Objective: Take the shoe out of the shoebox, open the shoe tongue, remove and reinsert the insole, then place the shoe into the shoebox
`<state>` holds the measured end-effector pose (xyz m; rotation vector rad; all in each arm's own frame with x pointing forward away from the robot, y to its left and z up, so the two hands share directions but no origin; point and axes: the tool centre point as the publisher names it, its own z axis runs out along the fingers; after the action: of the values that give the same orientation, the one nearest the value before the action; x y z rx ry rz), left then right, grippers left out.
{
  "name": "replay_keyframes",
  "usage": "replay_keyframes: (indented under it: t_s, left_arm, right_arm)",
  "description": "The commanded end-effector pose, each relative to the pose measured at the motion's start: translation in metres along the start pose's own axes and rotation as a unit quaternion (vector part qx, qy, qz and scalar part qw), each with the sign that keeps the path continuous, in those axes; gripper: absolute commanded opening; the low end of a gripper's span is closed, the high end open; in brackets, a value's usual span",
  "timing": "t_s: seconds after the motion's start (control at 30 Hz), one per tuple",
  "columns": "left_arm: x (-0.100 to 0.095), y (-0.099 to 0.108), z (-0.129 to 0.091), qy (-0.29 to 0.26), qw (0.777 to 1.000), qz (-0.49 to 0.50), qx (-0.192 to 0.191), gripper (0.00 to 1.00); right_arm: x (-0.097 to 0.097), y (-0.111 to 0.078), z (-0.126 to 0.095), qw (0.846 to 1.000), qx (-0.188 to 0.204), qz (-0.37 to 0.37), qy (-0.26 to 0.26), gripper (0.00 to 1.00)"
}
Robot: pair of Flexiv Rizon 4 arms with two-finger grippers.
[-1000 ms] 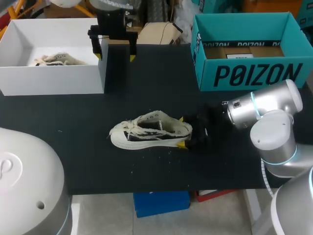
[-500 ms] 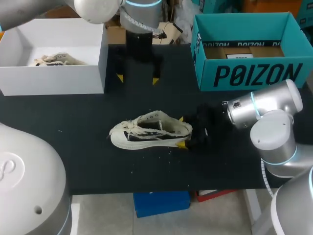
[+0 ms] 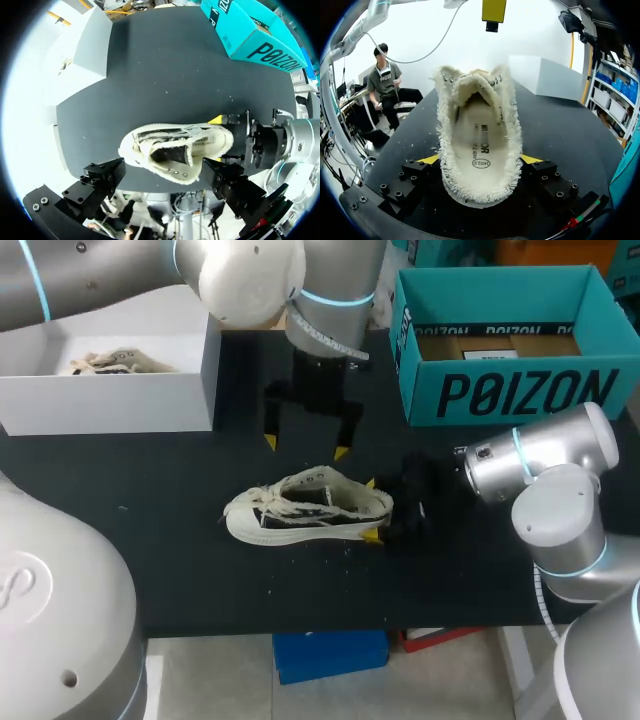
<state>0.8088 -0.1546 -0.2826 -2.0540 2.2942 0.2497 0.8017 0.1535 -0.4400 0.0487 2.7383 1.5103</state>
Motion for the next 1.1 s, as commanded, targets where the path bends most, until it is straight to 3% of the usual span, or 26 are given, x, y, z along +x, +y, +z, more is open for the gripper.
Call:
replay_keyframes:
  t_s: [0.03,0.5,1.03,1.07,1.1]
  left_arm:
    - [0.019,-0.006,0.012,-0.028,0.999,0.0,-0.014,1.0]
    - [0.036,0.004,0.04,-0.099,0.995,0.006,-0.013,1.0]
    - [0.033,0.013,0.067,-0.151,0.988,0.008,-0.008,1.0]
    - [0.033,0.013,0.068,-0.153,0.988,0.008,-0.008,0.96]
    - [0.032,0.013,0.068,-0.155,0.988,0.008,-0.009,0.81]
  right_arm:
    - [-0.001,0.0,0.002,1.0,0.001,0.001,0.0,0.0]
    - [-0.001,0.0,0.002,1.0,0.001,0.001,0.0,0.0]
    - [-0.001,0.0,0.002,1.0,0.001,0.001,0.0,0.0]
    - [-0.001,0.0,0.002,1.0,0.001,0.001,0.0,0.0]
    - [-0.001,0.0,0.002,1.0,0.001,0.001,0.0,0.0]
